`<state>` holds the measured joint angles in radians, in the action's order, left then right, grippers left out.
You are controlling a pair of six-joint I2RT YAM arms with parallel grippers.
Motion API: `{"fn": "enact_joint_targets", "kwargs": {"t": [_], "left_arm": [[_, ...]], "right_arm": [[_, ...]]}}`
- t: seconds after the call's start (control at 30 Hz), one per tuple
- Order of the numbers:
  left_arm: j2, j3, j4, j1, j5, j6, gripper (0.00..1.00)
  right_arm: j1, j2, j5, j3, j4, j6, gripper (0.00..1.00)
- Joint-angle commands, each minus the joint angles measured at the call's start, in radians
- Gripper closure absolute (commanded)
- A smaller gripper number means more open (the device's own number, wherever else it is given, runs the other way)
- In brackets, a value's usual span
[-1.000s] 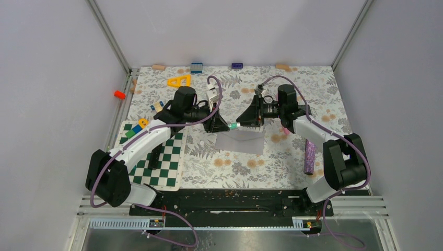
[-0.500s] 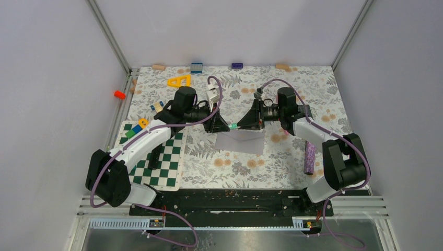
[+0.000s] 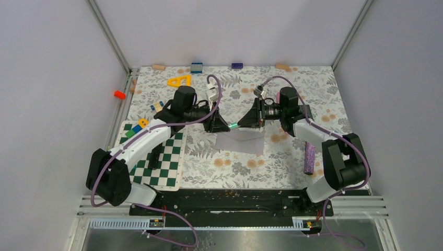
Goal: Place the letter into the envelope and seal it
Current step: Screw the solid glue.
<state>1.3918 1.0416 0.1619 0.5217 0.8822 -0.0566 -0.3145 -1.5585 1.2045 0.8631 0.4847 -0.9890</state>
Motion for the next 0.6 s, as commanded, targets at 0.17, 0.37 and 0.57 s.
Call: {"fn": "enact_joint_targets", "kwargs": {"t": [0.17,0.37,0.57], "left_arm": [[0.077,0.036,-0.136,-0.006,0.203,-0.146,0.90],[0.094,0.040,-0.157,-0.018,0.257,-0.185,0.90],[0.113,0.044,-0.158,-0.020,0.302,-0.203,0.89]], "right_arm": [[-0.009,0.074,0.143,0.005,0.149,0.230,0.72],[-0.011,0.152,0.095,0.063,-0.400,0.881,0.71],[-0.026,0.216,-0.013,0.085,-0.729,1.394,0.61]]}}
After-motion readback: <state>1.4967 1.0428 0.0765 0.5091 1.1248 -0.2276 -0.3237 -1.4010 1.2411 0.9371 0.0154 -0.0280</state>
